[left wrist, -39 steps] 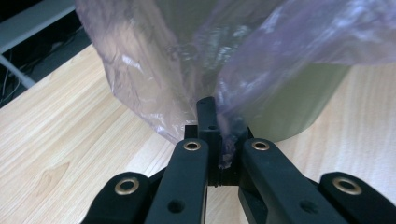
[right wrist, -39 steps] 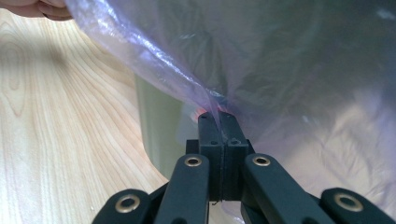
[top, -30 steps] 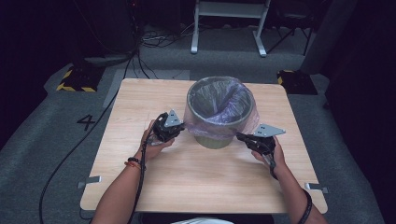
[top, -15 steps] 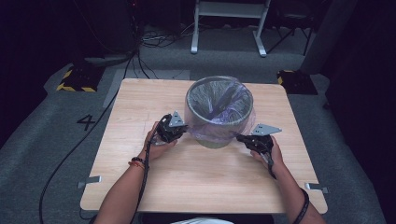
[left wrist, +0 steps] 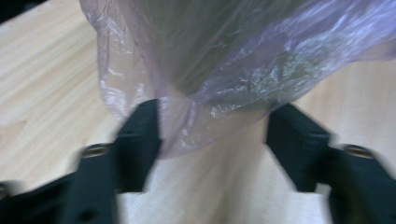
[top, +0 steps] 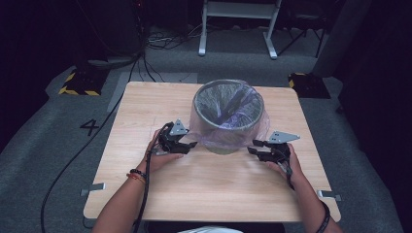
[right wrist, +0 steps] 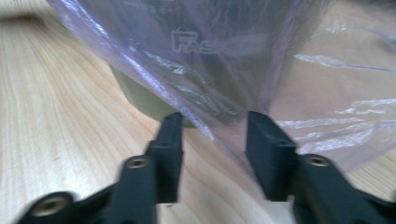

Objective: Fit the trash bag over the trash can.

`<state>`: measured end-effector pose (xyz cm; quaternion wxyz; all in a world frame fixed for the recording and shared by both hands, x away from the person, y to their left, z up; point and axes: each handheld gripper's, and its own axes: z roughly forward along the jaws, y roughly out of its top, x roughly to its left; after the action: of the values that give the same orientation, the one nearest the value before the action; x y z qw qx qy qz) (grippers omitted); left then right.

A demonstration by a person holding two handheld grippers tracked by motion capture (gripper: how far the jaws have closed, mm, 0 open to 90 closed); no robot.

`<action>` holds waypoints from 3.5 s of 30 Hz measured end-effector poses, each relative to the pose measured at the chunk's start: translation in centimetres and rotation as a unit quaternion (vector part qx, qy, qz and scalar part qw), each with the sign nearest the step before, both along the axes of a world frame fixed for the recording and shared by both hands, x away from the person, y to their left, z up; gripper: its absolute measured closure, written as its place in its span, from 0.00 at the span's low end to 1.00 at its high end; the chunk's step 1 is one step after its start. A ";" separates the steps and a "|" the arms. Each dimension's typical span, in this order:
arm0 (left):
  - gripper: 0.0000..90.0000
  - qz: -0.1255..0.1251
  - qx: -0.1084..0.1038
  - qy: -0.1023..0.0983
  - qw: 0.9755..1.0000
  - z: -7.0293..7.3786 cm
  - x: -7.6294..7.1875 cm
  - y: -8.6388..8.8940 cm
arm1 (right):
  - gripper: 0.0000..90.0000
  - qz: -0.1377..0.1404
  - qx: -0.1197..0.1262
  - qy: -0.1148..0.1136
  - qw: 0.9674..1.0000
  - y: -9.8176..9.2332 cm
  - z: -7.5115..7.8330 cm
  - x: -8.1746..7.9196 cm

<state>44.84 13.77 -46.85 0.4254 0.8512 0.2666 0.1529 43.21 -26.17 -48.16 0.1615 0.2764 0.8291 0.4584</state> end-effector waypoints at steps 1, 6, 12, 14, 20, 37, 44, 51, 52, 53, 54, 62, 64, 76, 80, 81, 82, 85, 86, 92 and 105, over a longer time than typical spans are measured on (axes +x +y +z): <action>0.26 -0.002 -0.012 0.002 1.000 0.2 -0.3 0.3 | 0.51 -0.001 -0.001 -0.004 1.000 -0.2 0.2 -0.2; 0.17 -0.012 -0.040 -0.019 0.999 1.2 -1.8 1.1 | 0.36 -0.008 0.003 -0.022 1.000 -1.3 1.2 -1.3; 0.18 -0.006 -0.041 -0.037 0.998 2.4 -2.6 1.2 | 0.30 -0.015 0.013 -0.039 0.999 -2.4 2.6 -2.2; 0.20 0.001 -0.045 -0.045 0.998 3.0 -2.5 1.4 | 0.30 -0.024 0.022 -0.047 0.998 -2.8 3.3 -2.2; 0.23 0.013 -0.069 -0.059 0.996 4.8 -1.4 2.3 | 0.29 -0.058 0.030 -0.069 0.995 -3.5 5.7 -0.9; 0.30 0.020 -0.054 -0.036 0.998 4.7 3.6 0.4 | 0.30 -0.038 -0.003 -0.059 0.998 -1.2 7.9 3.8; 0.56 0.003 -0.053 -0.024 0.998 4.1 4.6 0.0 | 0.71 -0.010 -0.006 -0.051 0.999 -0.4 6.8 4.5; 0.97 -0.013 -0.033 -0.028 0.999 3.7 4.6 -0.7 | 1.00 0.018 -0.006 -0.052 0.998 0.1 5.9 4.3; 1.00 -0.013 -0.032 -0.029 0.999 3.7 4.6 -0.8 | 1.00 0.017 -0.007 -0.050 0.999 0.2 5.7 4.3; 1.00 -0.008 -0.029 -0.031 0.999 3.6 4.6 -0.9 | 1.00 0.018 -0.009 -0.048 0.999 0.2 5.5 4.3; 1.00 -0.005 -0.028 -0.033 0.999 3.5 4.6 -1.0 | 1.00 0.018 -0.008 -0.044 0.999 0.2 5.2 4.4; 1.00 0.004 -0.027 -0.015 1.000 2.2 5.0 -1.2 | 1.00 0.007 0.002 -0.017 1.000 0.2 3.1 4.6; 1.00 0.004 -0.026 -0.008 1.000 1.7 5.0 -1.4 | 1.00 0.007 0.002 -0.014 1.000 0.3 2.7 4.6; 1.00 -0.006 0.000 0.016 1.000 -0.3 4.5 -1.7 | 1.00 0.003 0.004 0.001 1.000 0.5 1.0 4.3; 1.00 -0.005 0.007 0.017 1.000 -0.8 4.0 -1.4 | 1.00 -0.002 0.004 0.004 1.000 0.1 0.6 4.1; 0.99 -0.002 0.005 0.018 1.000 -0.9 3.9 -1.4 | 1.00 -0.002 0.006 0.004 1.000 0.0 0.6 4.0; 0.93 0.002 0.007 0.016 1.000 -0.9 3.7 -1.3 | 1.00 -0.003 0.010 0.004 1.000 -0.2 0.6 3.9; 0.78 0.015 0.023 0.002 1.000 -0.6 3.1 -1.1 | 0.87 -0.011 0.011 -0.005 1.000 -0.5 1.0 3.6; 0.69 0.022 0.025 -0.002 0.999 -0.5 2.9 -1.0 | 0.79 -0.016 0.011 -0.008 1.000 -0.6 1.2 3.4; 0.44 0.009 -0.009 -0.005 1.000 1.1 1.1 0.0 | 0.49 -0.004 0.009 -0.027 1.000 -0.8 1.8 1.5; 0.18 -0.058 -0.014 -0.011 0.998 1.2 -3.1 -1.7 | 0.31 0.005 -0.043 -0.082 0.996 3.3 1.4 -2.0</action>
<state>41.74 12.07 -45.61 0.4482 0.8574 0.2146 0.1337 41.24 -22.87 -46.74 0.2382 0.2271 0.8332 0.4444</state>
